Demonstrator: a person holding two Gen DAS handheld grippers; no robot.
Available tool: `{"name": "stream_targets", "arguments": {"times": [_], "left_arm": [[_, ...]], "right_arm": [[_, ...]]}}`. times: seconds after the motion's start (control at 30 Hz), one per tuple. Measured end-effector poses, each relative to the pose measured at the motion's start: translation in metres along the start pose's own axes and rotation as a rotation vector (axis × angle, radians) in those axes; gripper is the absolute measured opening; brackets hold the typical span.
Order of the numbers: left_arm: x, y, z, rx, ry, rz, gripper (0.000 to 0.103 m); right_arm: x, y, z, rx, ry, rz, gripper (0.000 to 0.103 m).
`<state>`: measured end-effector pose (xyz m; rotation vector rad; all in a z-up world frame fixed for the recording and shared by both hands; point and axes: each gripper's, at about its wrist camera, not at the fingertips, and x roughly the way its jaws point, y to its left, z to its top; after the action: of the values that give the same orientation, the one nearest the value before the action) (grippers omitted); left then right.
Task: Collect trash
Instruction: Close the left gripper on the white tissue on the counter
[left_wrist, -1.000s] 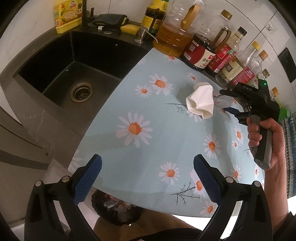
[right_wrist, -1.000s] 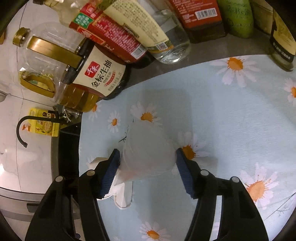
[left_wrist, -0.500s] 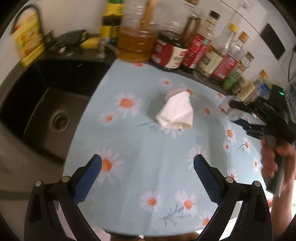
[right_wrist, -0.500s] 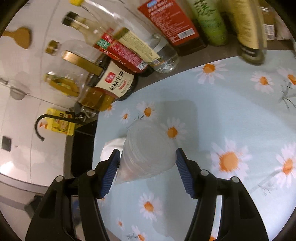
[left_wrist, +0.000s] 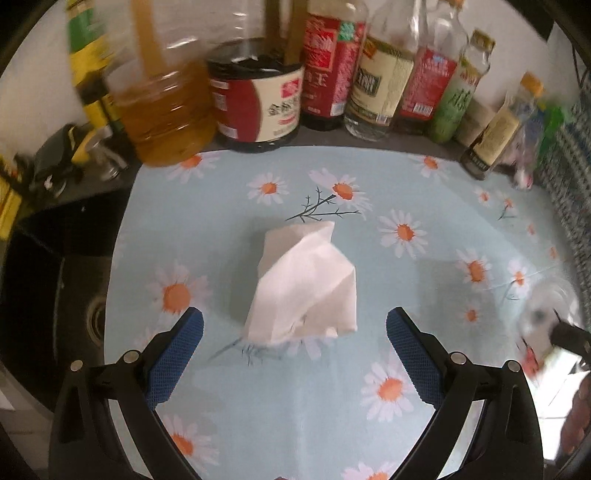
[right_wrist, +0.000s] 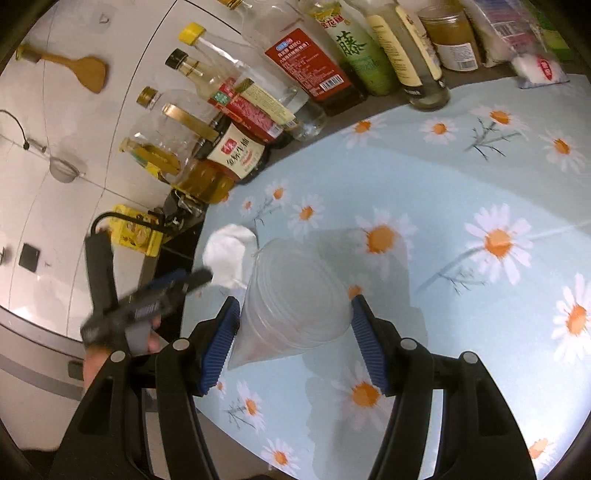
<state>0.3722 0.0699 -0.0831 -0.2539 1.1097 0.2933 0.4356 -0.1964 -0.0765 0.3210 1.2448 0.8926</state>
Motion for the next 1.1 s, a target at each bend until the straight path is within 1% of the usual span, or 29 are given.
{"name": "stream_targets", "arguments": {"times": [0.17, 0.2, 0.3, 0.37, 0.47, 0.5, 0.53, 0.6, 0.9, 1.1], "left_arm": [[0.028, -0.011, 0.017, 0.043, 0.044, 0.035, 0.096], [0.035, -0.013, 0.02, 0.05, 0.056, 0.055, 0.096], [0.046, -0.015, 0.024, 0.052, 0.057, 0.062, 0.096], [0.052, -0.013, 0.026, 0.045, 0.065, 0.081, 0.095], [0.059, -0.011, 0.027, 0.045, 0.078, 0.083, 0.095], [0.06, -0.011, 0.027, 0.044, 0.08, 0.082, 0.089], [0.062, -0.01, 0.026, 0.043, 0.087, 0.077, 0.078], [0.066, -0.009, 0.026, 0.038, 0.101, 0.079, 0.067], [0.053, 0.0, 0.021, 0.021, 0.066, 0.067, 0.067], [0.026, 0.005, 0.01, 0.026, 0.033, 0.037, 0.067]], "right_arm": [[-0.008, -0.01, -0.011, 0.008, 0.001, 0.02, 0.062], [-0.01, -0.011, -0.012, 0.007, -0.001, 0.023, 0.062], [-0.013, -0.013, -0.014, 0.005, -0.009, 0.037, 0.063], [-0.013, -0.014, -0.014, 0.003, -0.007, 0.035, 0.063], [-0.012, -0.015, -0.015, 0.0, 0.001, 0.034, 0.063], [-0.012, -0.016, -0.015, 0.0, 0.001, 0.037, 0.063], [-0.012, -0.017, -0.015, 0.0, 0.002, 0.038, 0.063], [-0.011, -0.017, -0.016, 0.0, 0.005, 0.039, 0.063], [-0.01, -0.009, -0.018, -0.009, 0.004, 0.047, 0.063], [-0.009, 0.002, -0.022, -0.026, 0.006, 0.044, 0.063]]}}
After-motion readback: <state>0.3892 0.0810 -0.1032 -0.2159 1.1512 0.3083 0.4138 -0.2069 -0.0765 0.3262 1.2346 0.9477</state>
